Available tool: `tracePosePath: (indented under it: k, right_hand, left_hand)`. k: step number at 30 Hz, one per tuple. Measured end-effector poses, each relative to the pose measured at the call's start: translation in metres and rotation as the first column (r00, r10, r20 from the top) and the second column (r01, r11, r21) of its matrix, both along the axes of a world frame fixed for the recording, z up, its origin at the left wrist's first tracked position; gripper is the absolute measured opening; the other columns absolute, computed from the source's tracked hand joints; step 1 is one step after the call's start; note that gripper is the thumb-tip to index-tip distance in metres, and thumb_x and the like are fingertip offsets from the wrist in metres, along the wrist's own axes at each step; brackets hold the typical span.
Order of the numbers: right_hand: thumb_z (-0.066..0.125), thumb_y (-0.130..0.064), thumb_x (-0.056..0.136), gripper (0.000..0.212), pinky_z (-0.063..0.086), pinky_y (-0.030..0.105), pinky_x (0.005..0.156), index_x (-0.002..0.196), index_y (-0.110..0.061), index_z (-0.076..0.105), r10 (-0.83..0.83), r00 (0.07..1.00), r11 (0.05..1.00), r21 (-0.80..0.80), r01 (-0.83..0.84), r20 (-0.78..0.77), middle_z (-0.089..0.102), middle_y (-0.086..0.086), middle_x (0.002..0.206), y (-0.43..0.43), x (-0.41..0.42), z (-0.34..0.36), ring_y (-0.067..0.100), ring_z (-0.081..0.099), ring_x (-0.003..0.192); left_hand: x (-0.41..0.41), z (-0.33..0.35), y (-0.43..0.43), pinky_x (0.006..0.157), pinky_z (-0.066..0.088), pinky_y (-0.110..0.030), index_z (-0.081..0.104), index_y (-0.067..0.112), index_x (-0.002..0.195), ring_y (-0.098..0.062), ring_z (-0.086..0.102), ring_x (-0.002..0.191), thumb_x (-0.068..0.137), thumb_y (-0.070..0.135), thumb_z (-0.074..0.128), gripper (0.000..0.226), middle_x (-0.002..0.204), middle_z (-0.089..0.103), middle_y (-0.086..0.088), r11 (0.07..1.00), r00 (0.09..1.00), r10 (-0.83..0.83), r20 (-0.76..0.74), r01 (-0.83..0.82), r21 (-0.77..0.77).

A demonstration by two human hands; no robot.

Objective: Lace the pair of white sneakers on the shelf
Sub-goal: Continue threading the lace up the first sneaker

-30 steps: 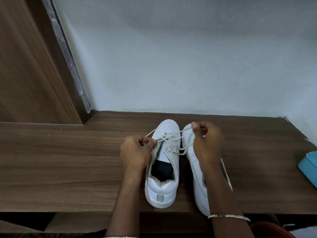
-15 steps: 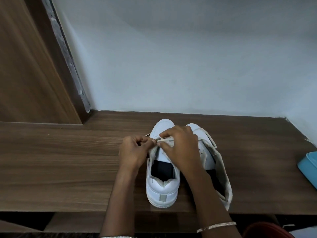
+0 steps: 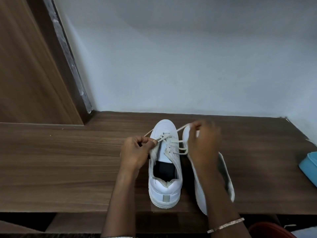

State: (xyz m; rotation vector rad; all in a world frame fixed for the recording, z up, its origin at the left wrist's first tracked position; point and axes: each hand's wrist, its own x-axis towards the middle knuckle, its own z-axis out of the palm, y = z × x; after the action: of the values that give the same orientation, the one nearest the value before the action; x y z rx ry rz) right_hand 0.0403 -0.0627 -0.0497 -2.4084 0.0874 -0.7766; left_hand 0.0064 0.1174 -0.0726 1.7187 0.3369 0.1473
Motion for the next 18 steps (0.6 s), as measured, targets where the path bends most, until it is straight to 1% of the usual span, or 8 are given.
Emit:
tracePosePath:
  k: [2,4,6,9,11,12,14,18]
  right_hand:
    - [0.051,-0.022,0.095,0.021,0.044,0.043,0.082,0.091,-0.010,0.067,-0.142,0.990,0.982,0.120,0.143,-0.021,0.067,0.012,0.097,-0.027,0.005,0.004,0.035,0.059,0.096]
    - [0.057,-0.022,0.095,0.015,0.042,0.042,0.086,0.089,-0.012,0.066,-0.163,0.983,0.981,0.092,0.171,-0.088,0.067,0.011,0.098,-0.038,0.006,0.004,0.034,0.058,0.098]
    - [0.062,-0.025,0.091,0.010,0.046,0.042,0.083,0.085,-0.019,0.067,-0.055,0.994,0.995,0.073,0.063,-0.099,0.068,0.004,0.095,-0.032,0.002,0.008,0.031,0.059,0.097]
    - [0.073,-0.024,0.086,0.005,0.044,0.040,0.083,0.082,-0.025,0.070,0.191,0.979,0.980,0.066,-0.187,-0.064,0.067,-0.007,0.092,-0.005,-0.010,0.018,0.025,0.056,0.098]
    - [0.074,-0.034,0.086,0.006,0.040,0.039,0.088,0.090,-0.030,0.073,0.277,0.944,0.959,-0.013,-0.284,-0.182,0.066,-0.011,0.100,0.011,-0.017,0.020,0.020,0.051,0.107]
    - [0.073,-0.039,0.086,0.011,0.036,0.038,0.090,0.095,-0.032,0.073,0.285,0.925,0.946,-0.081,-0.313,-0.252,0.065,-0.012,0.106,0.018,-0.019,0.020,0.018,0.049,0.111]
    - [0.069,-0.045,0.089,0.018,0.030,0.038,0.088,0.103,-0.034,0.073,0.265,0.905,0.921,-0.192,-0.340,-0.333,0.063,-0.012,0.113,0.028,-0.022,0.015,0.018,0.046,0.117]
    - [0.065,-0.042,0.093,0.014,0.027,0.036,0.084,0.098,-0.031,0.072,0.239,0.916,0.926,-0.208,-0.315,-0.323,0.063,-0.010,0.107,0.035,-0.025,0.013,0.018,0.045,0.115]
  left_hand:
    - [0.000,-0.001,-0.001,0.085,0.057,-0.057,0.079,0.030,0.074,-0.028,0.074,0.080,0.073,0.037,0.078,0.007,0.073,0.076,-0.001,1.000,1.000,0.001,0.004,-0.001,0.005]
    - [0.001,-0.001,-0.002,0.086,0.057,-0.056,0.079,0.031,0.074,-0.025,0.074,0.079,0.069,0.042,0.076,0.012,0.073,0.076,0.001,1.000,1.000,0.002,0.000,-0.002,0.006]
    - [0.002,-0.001,-0.002,0.087,0.057,-0.055,0.079,0.031,0.074,-0.025,0.074,0.080,0.065,0.046,0.074,0.018,0.073,0.076,0.001,1.000,1.000,0.001,-0.004,-0.001,0.004]
    - [0.002,-0.002,-0.002,0.086,0.057,-0.056,0.079,0.030,0.073,-0.030,0.073,0.081,0.065,0.044,0.075,0.017,0.074,0.076,-0.001,1.000,1.000,0.005,0.012,-0.005,-0.004]
    - [0.001,-0.002,-0.002,0.084,0.057,-0.058,0.079,0.028,0.074,-0.033,0.073,0.082,0.071,0.037,0.079,0.010,0.074,0.076,-0.005,1.000,1.000,-0.002,0.027,0.002,-0.018]
    - [0.000,-0.001,-0.002,0.083,0.057,-0.059,0.079,0.026,0.074,-0.035,0.073,0.082,0.075,0.031,0.080,0.005,0.075,0.076,-0.007,1.000,0.999,-0.004,0.033,0.005,-0.023]
    - [0.000,-0.001,0.000,0.084,0.057,-0.059,0.079,0.024,0.074,-0.038,0.072,0.083,0.082,0.021,0.079,0.008,0.076,0.075,-0.011,1.000,0.999,-0.009,0.035,0.010,-0.028]
    - [-0.001,0.001,0.000,0.085,0.056,-0.059,0.079,0.023,0.074,-0.041,0.072,0.084,0.083,0.019,0.079,0.010,0.077,0.075,-0.015,0.999,0.999,-0.025,0.027,0.026,-0.045]
